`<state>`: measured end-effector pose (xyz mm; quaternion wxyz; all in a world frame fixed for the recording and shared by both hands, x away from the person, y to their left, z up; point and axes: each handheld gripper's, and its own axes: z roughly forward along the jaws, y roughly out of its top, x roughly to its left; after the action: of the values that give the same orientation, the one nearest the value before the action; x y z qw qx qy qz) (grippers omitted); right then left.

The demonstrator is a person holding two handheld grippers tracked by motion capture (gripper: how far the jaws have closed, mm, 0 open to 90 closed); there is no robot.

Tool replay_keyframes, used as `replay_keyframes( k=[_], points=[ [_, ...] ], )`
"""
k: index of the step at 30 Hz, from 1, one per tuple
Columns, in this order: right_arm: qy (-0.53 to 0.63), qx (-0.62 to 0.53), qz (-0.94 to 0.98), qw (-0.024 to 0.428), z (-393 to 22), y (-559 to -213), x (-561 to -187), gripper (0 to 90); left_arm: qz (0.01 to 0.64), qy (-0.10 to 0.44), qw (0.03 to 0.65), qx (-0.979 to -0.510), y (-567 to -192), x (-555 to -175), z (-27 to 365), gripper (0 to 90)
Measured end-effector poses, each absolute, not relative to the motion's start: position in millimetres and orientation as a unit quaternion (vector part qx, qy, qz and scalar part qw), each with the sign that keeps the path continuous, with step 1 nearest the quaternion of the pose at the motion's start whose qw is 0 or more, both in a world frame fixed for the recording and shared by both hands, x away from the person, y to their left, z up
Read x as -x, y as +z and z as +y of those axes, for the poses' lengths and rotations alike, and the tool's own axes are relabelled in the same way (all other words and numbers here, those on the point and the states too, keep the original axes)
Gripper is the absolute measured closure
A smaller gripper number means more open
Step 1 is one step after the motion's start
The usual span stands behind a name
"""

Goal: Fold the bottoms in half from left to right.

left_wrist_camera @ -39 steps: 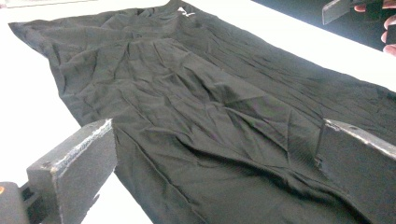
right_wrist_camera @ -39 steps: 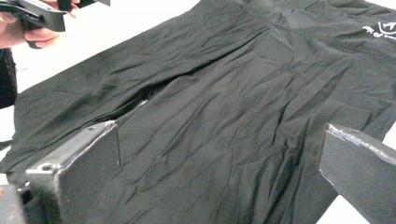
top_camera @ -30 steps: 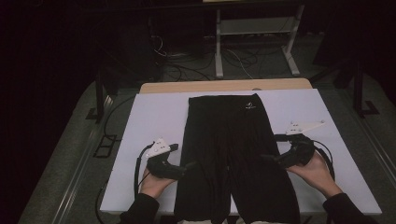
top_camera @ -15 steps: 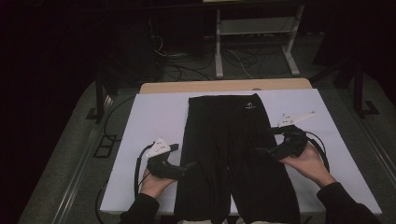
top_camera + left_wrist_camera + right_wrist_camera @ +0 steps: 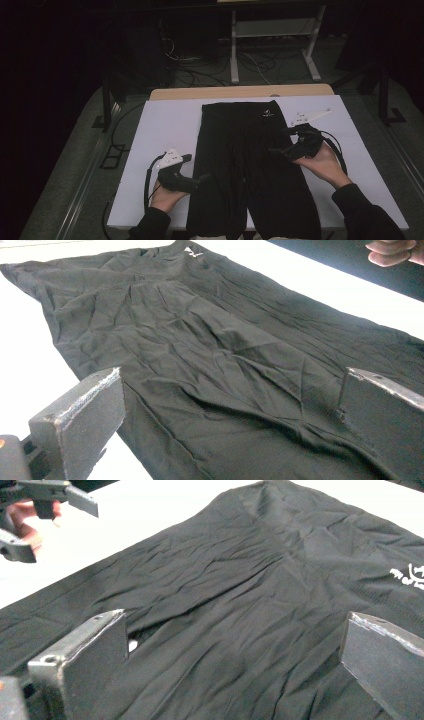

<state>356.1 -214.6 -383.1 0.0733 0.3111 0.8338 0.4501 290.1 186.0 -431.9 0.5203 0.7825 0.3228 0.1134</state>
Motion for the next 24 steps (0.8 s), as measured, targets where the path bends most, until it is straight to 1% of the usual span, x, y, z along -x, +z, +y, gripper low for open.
replay_keyframes(
  k=[10, 24],
  points=[
    [0.446, -0.317, 0.834, 0.071, -204, -377, -379, 0.0, 0.322, 0.113, 0.522, -0.782, -432, -291, 186, 0.0],
    [0.437, -0.314, 0.84, 0.071, -186, -369, -400, 0.0, 0.323, 0.111, 0.523, -0.781, -432, -291, 186, 0.0]
  ],
)
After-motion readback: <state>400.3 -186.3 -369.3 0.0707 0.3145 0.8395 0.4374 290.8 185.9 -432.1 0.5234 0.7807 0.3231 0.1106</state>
